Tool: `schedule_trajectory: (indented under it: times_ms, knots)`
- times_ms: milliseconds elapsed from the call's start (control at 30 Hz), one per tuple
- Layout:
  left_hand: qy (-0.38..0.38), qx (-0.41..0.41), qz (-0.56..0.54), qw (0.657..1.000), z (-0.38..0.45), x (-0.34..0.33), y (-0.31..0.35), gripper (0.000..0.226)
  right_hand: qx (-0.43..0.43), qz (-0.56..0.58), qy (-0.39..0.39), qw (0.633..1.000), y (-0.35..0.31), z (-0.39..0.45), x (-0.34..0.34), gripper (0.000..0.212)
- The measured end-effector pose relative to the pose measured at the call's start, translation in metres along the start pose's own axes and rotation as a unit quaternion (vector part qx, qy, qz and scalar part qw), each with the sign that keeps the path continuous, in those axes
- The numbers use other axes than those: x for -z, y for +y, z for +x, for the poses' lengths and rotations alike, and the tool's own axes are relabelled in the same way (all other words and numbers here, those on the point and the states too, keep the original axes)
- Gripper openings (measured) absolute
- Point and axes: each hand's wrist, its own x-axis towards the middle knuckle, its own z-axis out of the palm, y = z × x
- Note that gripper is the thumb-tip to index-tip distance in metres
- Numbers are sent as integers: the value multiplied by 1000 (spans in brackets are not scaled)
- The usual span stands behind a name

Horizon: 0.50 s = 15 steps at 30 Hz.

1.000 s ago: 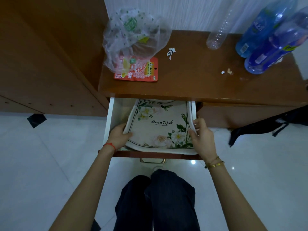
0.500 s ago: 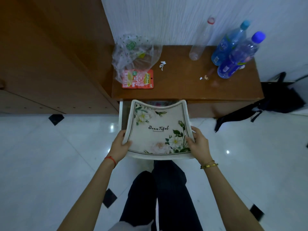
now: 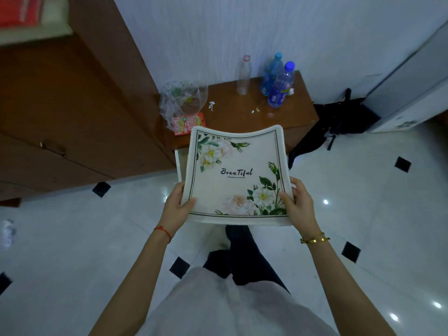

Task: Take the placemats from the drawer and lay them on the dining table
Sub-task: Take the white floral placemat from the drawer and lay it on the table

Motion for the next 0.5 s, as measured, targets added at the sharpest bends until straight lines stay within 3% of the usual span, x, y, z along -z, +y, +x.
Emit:
schedule_trajectory:
  times_ms: [267,500]
  knots:
    - [-105,-14,-4,994,-40,-41,42,49,-22,60,119,991,7,-95,67,34]
    - [-226,-57,54,971,-51,-141,73,51,-60,77,257,961,42,-169,137,34]
